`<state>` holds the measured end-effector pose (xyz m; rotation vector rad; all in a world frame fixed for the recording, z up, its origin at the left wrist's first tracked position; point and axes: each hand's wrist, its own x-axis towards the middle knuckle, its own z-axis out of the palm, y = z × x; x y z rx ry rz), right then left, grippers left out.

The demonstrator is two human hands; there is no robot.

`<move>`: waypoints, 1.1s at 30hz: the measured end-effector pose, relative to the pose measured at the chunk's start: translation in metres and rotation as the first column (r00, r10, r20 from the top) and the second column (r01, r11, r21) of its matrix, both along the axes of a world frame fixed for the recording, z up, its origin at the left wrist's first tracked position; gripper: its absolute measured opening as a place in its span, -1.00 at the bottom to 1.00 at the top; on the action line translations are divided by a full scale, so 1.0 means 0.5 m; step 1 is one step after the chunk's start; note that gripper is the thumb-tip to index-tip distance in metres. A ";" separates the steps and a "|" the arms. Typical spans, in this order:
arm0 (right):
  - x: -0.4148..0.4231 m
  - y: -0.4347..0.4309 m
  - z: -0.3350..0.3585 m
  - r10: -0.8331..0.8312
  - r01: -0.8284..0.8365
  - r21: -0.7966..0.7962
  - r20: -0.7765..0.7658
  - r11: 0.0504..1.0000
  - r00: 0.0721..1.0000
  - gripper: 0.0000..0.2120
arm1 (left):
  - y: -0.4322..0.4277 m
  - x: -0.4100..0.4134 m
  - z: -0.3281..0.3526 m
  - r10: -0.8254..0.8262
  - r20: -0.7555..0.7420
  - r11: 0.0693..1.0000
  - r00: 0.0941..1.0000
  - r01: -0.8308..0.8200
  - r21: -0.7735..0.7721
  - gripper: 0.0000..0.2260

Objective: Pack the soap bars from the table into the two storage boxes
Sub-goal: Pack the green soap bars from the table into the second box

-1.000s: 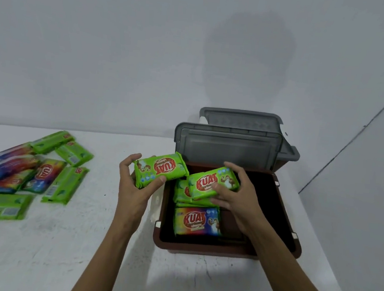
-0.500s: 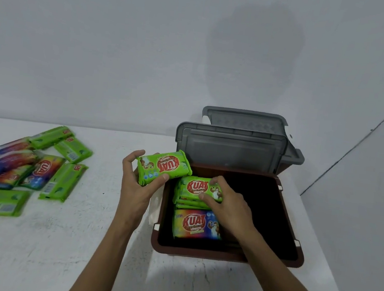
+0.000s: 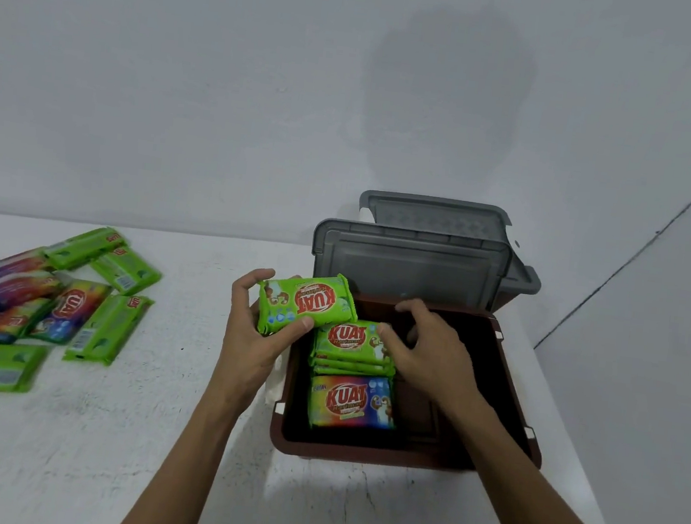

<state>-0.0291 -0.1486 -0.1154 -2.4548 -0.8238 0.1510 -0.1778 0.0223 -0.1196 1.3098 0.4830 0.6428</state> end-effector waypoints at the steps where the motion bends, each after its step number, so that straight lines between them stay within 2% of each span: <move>1: 0.001 0.002 0.008 0.012 0.003 0.163 -0.093 0.987 0.996 -0.68 | -0.002 0.001 0.003 -0.025 0.000 1.000 1.000 0.025 -0.004 -0.42; 2: -0.001 0.006 0.018 0.063 0.011 0.313 -0.228 0.950 0.972 -0.73 | -0.005 0.003 0.007 -0.049 -0.001 0.999 0.999 0.049 -0.006 -0.42; 4: -0.011 0.015 0.040 0.233 0.056 0.525 -0.468 0.849 0.852 -0.73 | -0.014 0.008 0.015 -0.099 -0.008 0.995 0.995 0.099 -0.004 -0.42; 7: -0.027 0.026 0.051 0.398 0.152 0.651 -0.614 0.744 0.682 -0.68 | -0.031 0.018 0.025 -0.180 -0.010 0.984 0.984 0.180 0.007 -0.41; 11: -0.028 0.019 0.053 0.465 0.212 0.686 -0.655 0.696 0.595 -0.61 | -0.034 0.029 0.029 -0.241 -0.058 0.965 0.969 0.245 0.092 -0.39; 15: -0.009 0.001 0.054 0.459 0.232 0.655 -0.698 0.719 0.549 -0.42 | -0.020 0.039 0.021 -0.321 -0.151 0.907 0.935 0.349 0.235 -0.31; 18: 0.005 -0.014 0.055 0.454 0.299 0.630 -0.747 0.717 0.485 -0.46 | -0.014 0.046 0.011 -0.206 -0.177 0.903 0.962 0.257 0.344 -0.36; 22: 0.015 -0.035 0.059 0.462 0.355 0.611 -0.780 0.707 0.422 -0.67 | -0.008 0.051 -0.003 -0.028 -0.161 0.913 0.987 0.091 0.399 -0.53; 26: 0.020 -0.041 0.047 0.472 0.460 0.626 -0.778 0.630 0.414 -0.60 | -0.010 0.056 -0.021 0.018 -0.190 0.888 0.982 0.071 0.454 -0.54; 31: 0.026 -0.055 0.025 0.313 0.488 0.592 -0.782 0.641 0.539 -0.73 | -0.007 0.058 -0.034 0.038 -0.210 0.871 0.977 0.070 0.485 -0.55; 33: 0.028 -0.067 0.019 0.279 0.472 0.608 -0.754 0.638 0.594 -0.67 | -0.006 0.058 -0.035 0.047 -0.211 0.872 0.976 0.063 0.485 -0.56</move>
